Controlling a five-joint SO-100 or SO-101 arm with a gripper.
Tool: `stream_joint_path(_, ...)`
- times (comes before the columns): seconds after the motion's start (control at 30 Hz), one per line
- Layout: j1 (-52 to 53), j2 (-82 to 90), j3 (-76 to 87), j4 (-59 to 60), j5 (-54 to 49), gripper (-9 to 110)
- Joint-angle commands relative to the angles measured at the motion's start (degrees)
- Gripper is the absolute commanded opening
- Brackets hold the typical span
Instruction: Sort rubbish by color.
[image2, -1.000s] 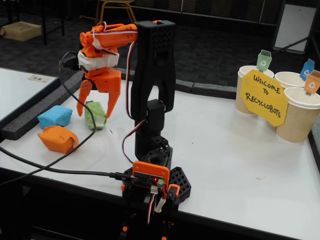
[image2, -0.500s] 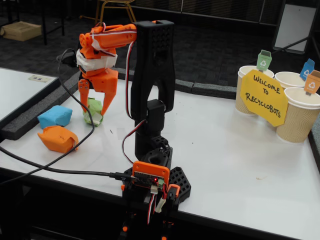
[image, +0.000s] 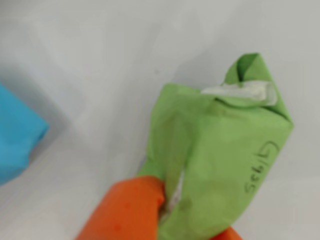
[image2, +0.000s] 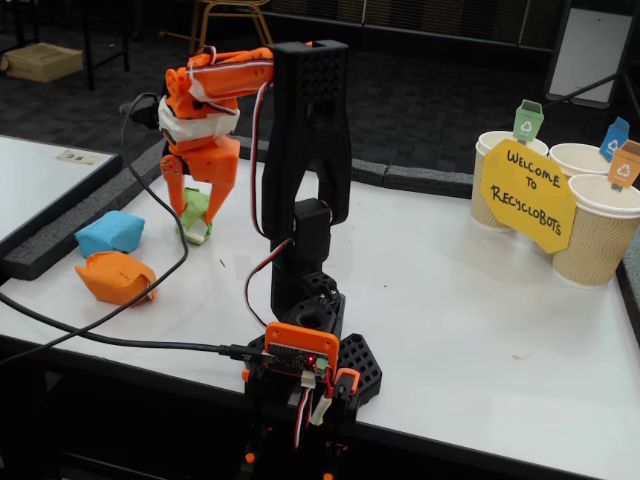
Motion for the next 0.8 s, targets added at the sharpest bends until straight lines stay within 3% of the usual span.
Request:
stream_joint_path(0.0,2.02,2.64,-9.23,2.81,-0.35,0)
stream_joint_path(0.27,2.29,12.04,-19.25,16.96,2.55,0)
stream_joint_path(0.77,2.29,39.46,-19.42,34.72,14.85,0)
